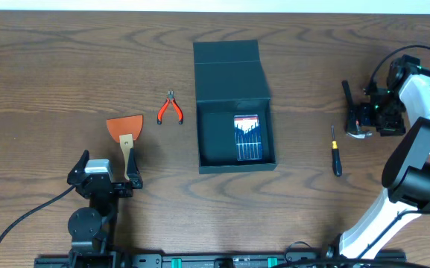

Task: Pack container
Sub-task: 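Lower the right gripper and close it on the hammer handle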

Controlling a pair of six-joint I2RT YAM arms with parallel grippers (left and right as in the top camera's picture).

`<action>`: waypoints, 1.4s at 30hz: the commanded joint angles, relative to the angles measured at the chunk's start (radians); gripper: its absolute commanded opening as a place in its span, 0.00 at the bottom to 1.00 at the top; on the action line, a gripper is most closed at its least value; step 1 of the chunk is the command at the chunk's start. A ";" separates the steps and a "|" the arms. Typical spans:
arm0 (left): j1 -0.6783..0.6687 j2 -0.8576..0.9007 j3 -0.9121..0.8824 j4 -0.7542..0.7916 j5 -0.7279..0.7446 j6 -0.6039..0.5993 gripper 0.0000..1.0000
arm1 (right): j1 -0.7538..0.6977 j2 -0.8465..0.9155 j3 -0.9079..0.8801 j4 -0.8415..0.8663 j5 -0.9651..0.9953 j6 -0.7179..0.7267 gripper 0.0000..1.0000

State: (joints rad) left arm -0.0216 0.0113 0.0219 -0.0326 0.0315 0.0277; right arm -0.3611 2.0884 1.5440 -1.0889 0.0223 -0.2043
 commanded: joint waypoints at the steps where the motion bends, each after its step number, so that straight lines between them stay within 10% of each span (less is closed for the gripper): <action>1: 0.003 0.000 -0.018 -0.036 -0.005 0.013 0.99 | 0.009 0.040 0.022 0.000 -0.004 -0.018 0.99; 42: 0.003 0.000 -0.018 -0.036 -0.005 0.013 0.99 | 0.009 0.098 0.010 0.029 -0.035 -0.090 0.99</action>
State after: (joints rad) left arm -0.0216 0.0113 0.0219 -0.0326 0.0315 0.0277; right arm -0.3611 2.1532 1.5440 -1.0561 -0.0074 -0.2810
